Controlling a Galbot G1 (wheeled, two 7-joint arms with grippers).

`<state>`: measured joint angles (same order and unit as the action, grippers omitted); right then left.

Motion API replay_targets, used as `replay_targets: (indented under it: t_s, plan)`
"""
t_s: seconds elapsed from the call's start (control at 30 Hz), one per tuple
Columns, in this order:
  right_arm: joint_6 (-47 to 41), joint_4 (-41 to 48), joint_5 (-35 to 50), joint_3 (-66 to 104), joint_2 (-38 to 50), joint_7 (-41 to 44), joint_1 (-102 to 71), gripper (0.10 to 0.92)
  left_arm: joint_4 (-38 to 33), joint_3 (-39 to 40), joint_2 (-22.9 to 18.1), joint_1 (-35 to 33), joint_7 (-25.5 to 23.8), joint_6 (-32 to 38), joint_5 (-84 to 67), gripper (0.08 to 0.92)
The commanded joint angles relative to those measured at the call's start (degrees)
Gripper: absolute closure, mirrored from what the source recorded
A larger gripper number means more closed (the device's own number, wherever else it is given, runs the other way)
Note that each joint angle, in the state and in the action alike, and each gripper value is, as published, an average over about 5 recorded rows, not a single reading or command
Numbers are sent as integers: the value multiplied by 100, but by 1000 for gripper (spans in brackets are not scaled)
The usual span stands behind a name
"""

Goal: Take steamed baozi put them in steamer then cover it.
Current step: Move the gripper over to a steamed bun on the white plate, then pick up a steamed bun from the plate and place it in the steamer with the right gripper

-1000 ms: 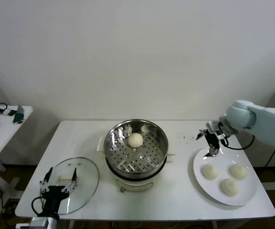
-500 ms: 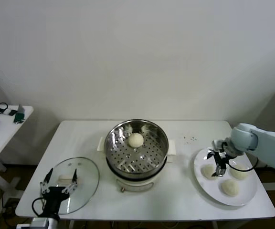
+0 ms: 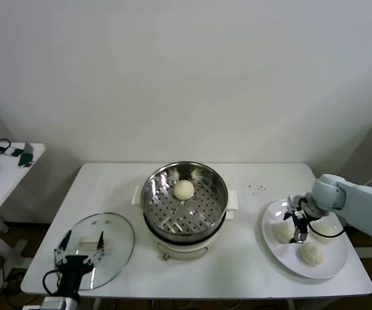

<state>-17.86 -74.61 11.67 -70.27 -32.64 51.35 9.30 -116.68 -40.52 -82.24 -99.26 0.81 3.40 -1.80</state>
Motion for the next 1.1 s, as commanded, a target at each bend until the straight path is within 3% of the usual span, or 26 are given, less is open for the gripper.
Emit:
replay_targets:
  t_s: [0.03, 0.37, 0.53, 0.8, 1.1]
  plan:
    - [-34, 129, -71, 89, -40, 24, -133, 203, 8, -5, 2, -2, 0, 4, 3, 177]
    - [-46, 188, 72, 148, -69, 24, -125, 310, 5, -6, -2, -42, -7, 20, 7, 177]
    - [-95, 115, 392, 108, 2, 10, 33, 318, 0, -8, -7, -53, -8, 26, 7, 177]
    - [-249, -114, 1520, -764, -45, -27, 1538, 312, -34, 13, -10, -69, -10, 33, 14, 177]
    - [-277, -196, 3060, -2123, -1030, -11, 4008, 292, -91, 98, -8, -110, -23, 50, 37, 177]
